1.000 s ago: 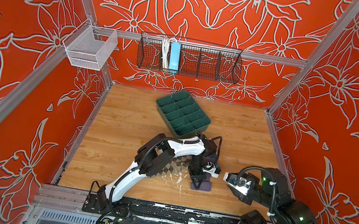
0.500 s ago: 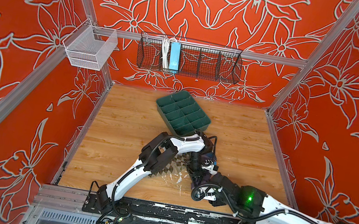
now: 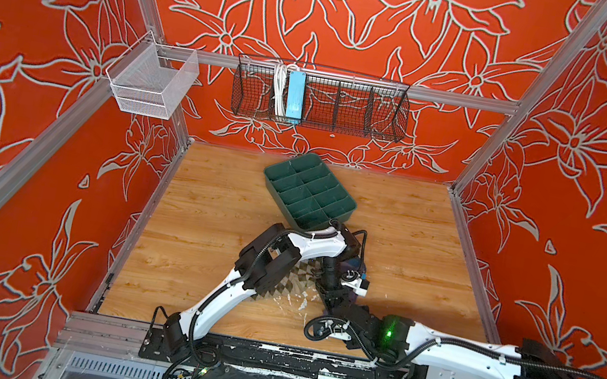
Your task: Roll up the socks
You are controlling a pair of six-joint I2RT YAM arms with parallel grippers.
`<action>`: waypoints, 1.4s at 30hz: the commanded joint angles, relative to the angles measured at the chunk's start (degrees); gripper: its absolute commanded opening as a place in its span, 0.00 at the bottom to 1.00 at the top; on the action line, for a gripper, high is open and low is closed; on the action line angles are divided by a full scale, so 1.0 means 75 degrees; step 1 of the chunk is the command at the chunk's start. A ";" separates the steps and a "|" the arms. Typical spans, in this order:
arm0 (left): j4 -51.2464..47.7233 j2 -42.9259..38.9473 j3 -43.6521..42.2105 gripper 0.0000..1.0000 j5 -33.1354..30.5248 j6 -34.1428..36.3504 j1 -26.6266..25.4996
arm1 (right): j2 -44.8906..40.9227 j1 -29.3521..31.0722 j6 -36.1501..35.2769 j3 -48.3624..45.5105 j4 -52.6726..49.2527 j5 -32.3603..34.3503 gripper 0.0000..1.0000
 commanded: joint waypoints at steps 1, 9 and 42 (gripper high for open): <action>0.0202 0.0286 -0.0187 0.10 -0.0584 0.0029 -0.0024 | 0.0199 0.0060 0.0213 -0.0056 0.0097 0.0099 0.30; 0.1663 -0.1452 -0.1135 0.46 -0.1509 -0.0609 0.0022 | 0.0355 0.0049 0.0605 0.0343 -0.0873 -0.0698 0.00; 0.6493 -1.2351 -0.7851 0.94 -0.4182 0.1532 0.0643 | 0.2984 -0.3988 -0.0039 0.3126 -0.3314 -0.6595 0.00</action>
